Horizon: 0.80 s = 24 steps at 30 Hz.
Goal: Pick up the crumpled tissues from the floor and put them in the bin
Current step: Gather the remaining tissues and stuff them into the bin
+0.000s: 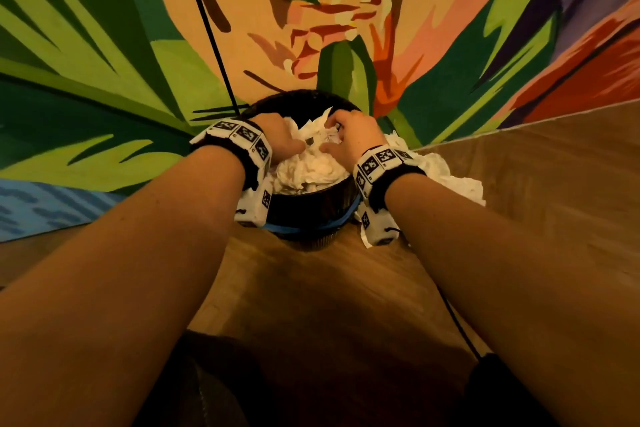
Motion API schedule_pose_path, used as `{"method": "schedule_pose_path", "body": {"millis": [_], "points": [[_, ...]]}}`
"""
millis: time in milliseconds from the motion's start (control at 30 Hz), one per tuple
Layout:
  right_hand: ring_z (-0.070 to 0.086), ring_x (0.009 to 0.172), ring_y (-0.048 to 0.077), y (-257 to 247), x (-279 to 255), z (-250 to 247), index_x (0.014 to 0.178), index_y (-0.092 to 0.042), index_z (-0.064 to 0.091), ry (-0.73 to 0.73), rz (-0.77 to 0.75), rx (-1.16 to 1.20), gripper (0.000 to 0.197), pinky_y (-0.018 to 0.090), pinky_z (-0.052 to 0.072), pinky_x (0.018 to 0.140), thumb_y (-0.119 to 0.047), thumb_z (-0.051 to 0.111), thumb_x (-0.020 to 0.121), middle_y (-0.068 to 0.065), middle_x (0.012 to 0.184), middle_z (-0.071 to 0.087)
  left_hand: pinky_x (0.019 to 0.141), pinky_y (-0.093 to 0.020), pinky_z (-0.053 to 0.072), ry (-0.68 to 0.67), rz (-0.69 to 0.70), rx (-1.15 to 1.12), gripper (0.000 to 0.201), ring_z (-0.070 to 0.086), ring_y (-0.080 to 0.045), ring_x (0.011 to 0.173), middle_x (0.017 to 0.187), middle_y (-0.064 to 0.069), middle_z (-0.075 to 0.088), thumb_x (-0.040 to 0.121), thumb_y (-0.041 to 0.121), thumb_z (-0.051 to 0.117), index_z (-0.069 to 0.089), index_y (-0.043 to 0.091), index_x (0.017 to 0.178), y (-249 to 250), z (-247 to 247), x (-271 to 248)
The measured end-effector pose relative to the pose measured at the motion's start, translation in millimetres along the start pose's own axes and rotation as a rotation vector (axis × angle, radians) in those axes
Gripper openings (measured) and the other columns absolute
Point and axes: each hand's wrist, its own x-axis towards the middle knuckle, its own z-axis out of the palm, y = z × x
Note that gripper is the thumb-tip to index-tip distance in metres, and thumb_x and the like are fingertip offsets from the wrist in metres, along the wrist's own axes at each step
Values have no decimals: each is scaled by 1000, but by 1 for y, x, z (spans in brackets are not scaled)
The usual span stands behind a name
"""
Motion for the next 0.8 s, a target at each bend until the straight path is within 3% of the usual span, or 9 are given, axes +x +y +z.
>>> {"method": "schedule_pose_path", "body": {"millis": [67,100,200,300,400,533,667,800], "points": [[60,97,23,-3,0,0,118,-25,64,-35,-22,1,28,32,49,80,-33,59,92,0,101,60,66,-33,44,-55,-8,25,48,54,-24,72,77,-8,56,90,54,55,56,11,71,0,3,-2],[61,99,24,-4,0,1,119,-25,65,-63,-33,-17,30,33,50,80,-32,52,94,0,106,63,73,-35,47,-87,11,22,48,57,-25,80,83,-8,59,87,57,57,62,10,79,-1,4,-2],[58,109,27,-6,0,5,118,-28,64,-195,-77,-160,36,39,45,93,-36,37,95,2,120,64,90,-36,51,-134,67,-7,40,62,-21,98,106,-3,68,82,48,70,73,18,107,-7,5,-4],[49,124,26,-4,0,11,126,-35,56,-293,-116,-306,44,45,30,103,-42,27,93,-2,137,56,88,-32,51,-134,75,39,40,62,-21,102,114,-4,67,84,37,73,70,16,117,-6,6,-9],[43,131,24,-1,-4,7,133,-40,51,-219,-156,-200,43,48,29,107,-37,31,95,-5,143,50,89,-31,49,-127,77,71,43,60,-22,106,120,-4,65,86,38,70,66,17,124,-3,5,-12],[54,119,26,2,-10,-10,133,-28,56,-40,-167,88,39,41,45,97,-25,41,97,2,130,61,84,-29,45,-76,87,4,41,59,-20,105,118,-2,65,85,44,70,69,17,116,0,-11,-13],[50,118,22,4,-16,-28,122,-25,63,138,-161,182,32,46,40,100,-24,44,97,1,121,60,77,-32,50,63,75,-27,40,61,-19,91,100,1,67,84,54,66,72,19,102,2,-37,-17],[54,85,15,7,-30,-40,93,-22,69,172,-285,220,13,40,48,81,-24,58,85,-3,89,60,67,-30,46,223,82,-18,30,60,-19,83,86,0,67,88,48,62,73,21,91,13,-52,-25]]}}
